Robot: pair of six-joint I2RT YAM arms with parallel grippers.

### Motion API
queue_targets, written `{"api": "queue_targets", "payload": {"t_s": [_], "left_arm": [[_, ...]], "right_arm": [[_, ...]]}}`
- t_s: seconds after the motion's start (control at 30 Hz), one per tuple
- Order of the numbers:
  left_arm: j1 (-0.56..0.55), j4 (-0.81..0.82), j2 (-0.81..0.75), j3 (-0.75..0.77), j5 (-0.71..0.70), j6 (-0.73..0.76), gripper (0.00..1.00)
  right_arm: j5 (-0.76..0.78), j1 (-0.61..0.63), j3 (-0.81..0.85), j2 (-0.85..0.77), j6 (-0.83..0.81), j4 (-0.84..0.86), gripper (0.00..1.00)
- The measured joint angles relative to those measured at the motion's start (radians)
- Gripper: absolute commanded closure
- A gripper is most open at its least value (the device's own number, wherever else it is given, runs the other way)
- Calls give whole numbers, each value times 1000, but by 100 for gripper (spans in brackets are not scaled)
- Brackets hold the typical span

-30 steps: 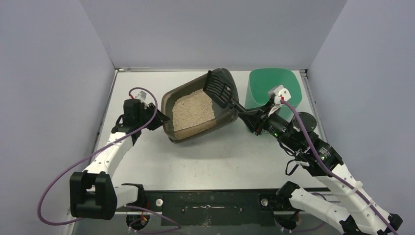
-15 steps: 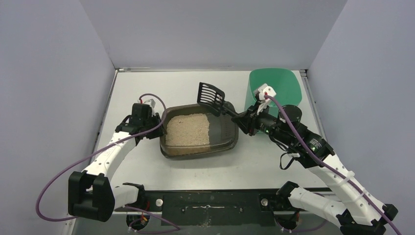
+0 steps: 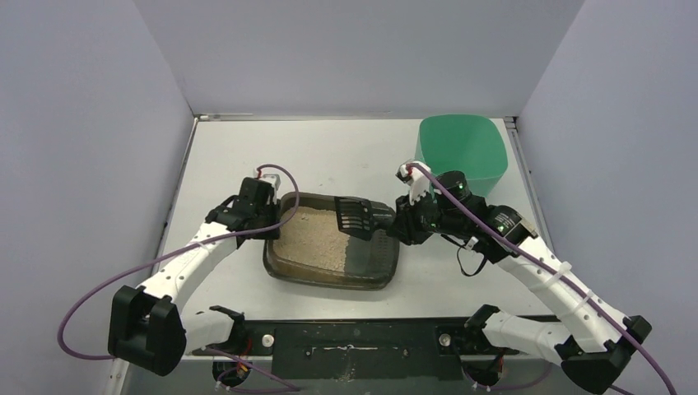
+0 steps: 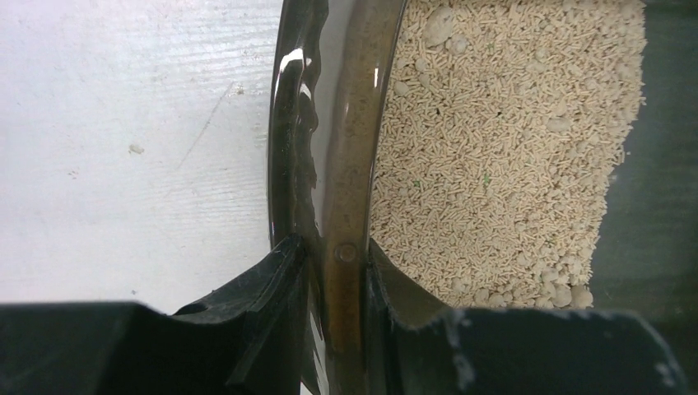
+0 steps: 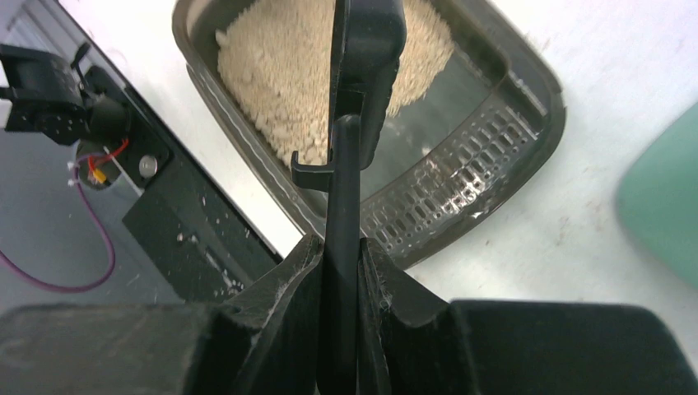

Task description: Clean the litter box

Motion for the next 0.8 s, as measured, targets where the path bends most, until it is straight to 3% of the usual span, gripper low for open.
{"api": "queue_targets", "payload": {"t_s": [0.23, 0.43, 0.8], "left_arm": [[-140, -9, 85, 78, -149, 51, 100], [-211, -10, 158, 150, -253, 102, 100], [-243, -1, 238, 191, -309, 141, 100]], "right_arm": [[-72, -41, 0, 81, 45, -102, 100], [-188, -172, -9, 139, 61, -150, 100], [-275, -203, -12, 290, 66, -239, 100]]}}
